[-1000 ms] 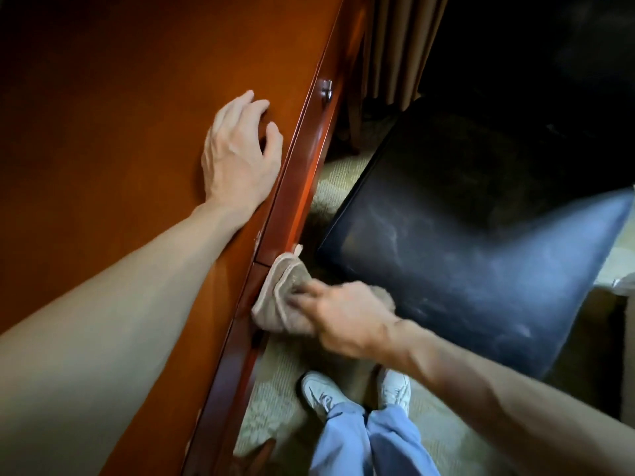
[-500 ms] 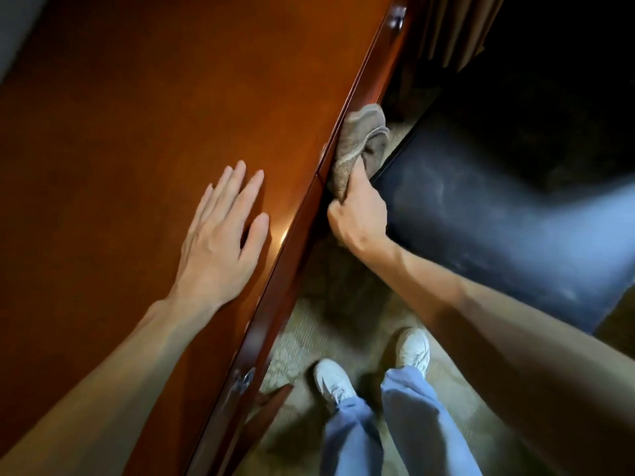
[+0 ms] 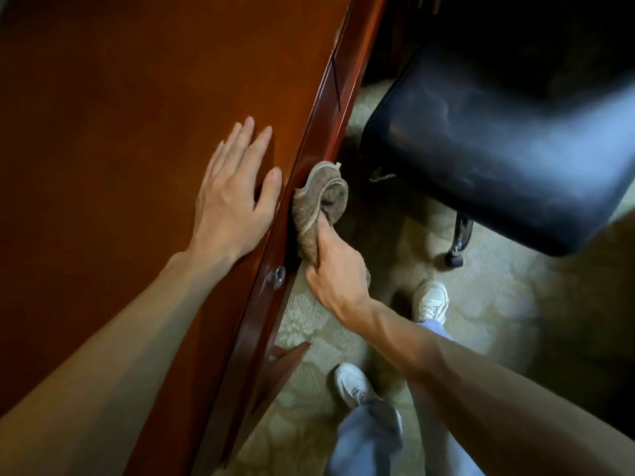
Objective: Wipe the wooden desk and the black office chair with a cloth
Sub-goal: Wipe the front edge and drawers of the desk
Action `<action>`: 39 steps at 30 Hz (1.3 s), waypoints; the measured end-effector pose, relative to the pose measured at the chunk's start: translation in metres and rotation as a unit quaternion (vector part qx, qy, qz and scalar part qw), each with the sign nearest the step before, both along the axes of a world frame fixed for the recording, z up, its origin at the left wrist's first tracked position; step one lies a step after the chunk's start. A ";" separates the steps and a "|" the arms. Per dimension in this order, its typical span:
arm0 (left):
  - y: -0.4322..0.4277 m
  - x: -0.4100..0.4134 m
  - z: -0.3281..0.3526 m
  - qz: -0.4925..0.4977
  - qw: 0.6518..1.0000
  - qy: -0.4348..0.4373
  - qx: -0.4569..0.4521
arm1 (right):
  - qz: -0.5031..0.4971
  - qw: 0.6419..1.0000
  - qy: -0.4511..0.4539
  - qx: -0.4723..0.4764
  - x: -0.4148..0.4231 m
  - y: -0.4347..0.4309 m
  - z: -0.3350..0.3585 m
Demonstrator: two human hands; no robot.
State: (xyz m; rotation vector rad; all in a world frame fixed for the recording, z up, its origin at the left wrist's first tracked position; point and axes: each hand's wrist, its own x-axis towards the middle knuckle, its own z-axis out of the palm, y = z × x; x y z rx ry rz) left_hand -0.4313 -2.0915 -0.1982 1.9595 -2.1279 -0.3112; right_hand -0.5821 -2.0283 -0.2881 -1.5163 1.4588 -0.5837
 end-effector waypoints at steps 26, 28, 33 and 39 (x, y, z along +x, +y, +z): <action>0.224 0.057 0.014 0.109 0.990 -0.093 -0.004 | 0.107 0.953 -0.120 0.255 0.032 0.236 0.006; 0.241 0.053 0.010 0.187 0.982 -0.030 -0.002 | -0.054 0.927 -0.198 0.316 0.025 0.216 0.014; 0.245 0.048 0.004 0.306 0.950 0.038 -0.050 | -0.275 0.896 -0.282 0.204 0.007 0.168 0.038; 0.244 0.049 0.000 0.289 0.956 0.012 -0.057 | -0.146 0.972 -0.159 0.094 0.004 0.094 0.052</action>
